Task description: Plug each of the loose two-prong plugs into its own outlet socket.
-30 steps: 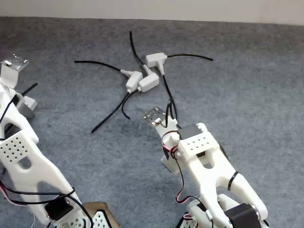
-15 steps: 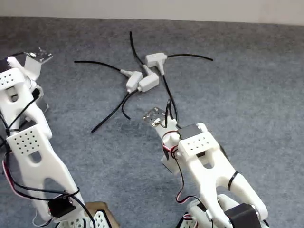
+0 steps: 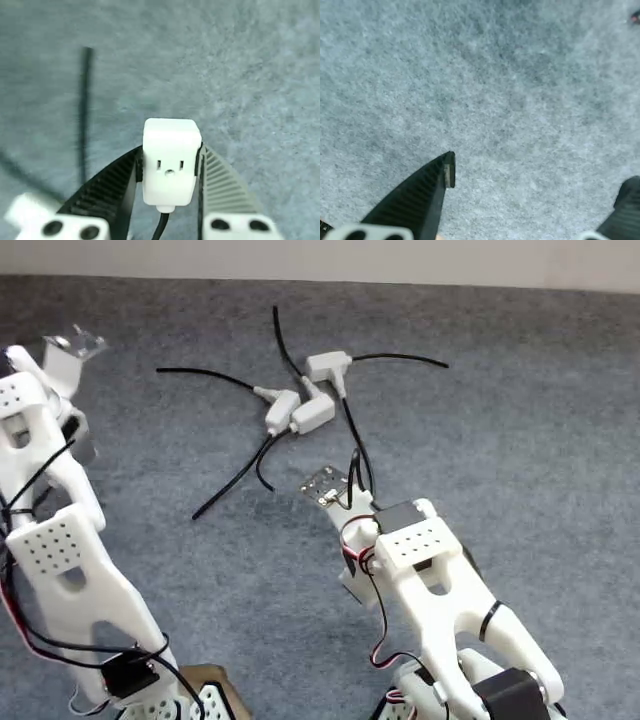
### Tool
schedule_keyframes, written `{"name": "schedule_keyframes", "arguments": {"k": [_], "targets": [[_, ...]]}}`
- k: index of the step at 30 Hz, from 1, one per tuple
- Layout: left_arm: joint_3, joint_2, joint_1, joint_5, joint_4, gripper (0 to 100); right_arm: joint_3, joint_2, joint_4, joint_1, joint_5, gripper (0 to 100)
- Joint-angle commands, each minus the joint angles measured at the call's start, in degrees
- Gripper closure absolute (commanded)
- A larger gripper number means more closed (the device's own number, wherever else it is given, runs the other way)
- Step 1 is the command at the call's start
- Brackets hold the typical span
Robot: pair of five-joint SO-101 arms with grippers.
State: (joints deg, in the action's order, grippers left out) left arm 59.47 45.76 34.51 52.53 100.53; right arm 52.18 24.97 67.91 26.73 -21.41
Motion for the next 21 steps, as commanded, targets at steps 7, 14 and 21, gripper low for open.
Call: {"name": "schedule_keyframes", "arguments": {"k": [7,14,21], "targets": [[-1.0,-26.9,0.0,-3.6,0.4,99,-1.2,-0.2,0.5,0.5,-0.7,53.5],[-9.8,-36.9,-4.1,-11.5,-2.5,99,-1.2,-0.2,0.3,0.5,-0.7,53.5],[-40.4,-55.5,-14.2,-14.1,-15.9,99,-1.2,-0.3,0.1,0.5,-0.7,53.5]]}}
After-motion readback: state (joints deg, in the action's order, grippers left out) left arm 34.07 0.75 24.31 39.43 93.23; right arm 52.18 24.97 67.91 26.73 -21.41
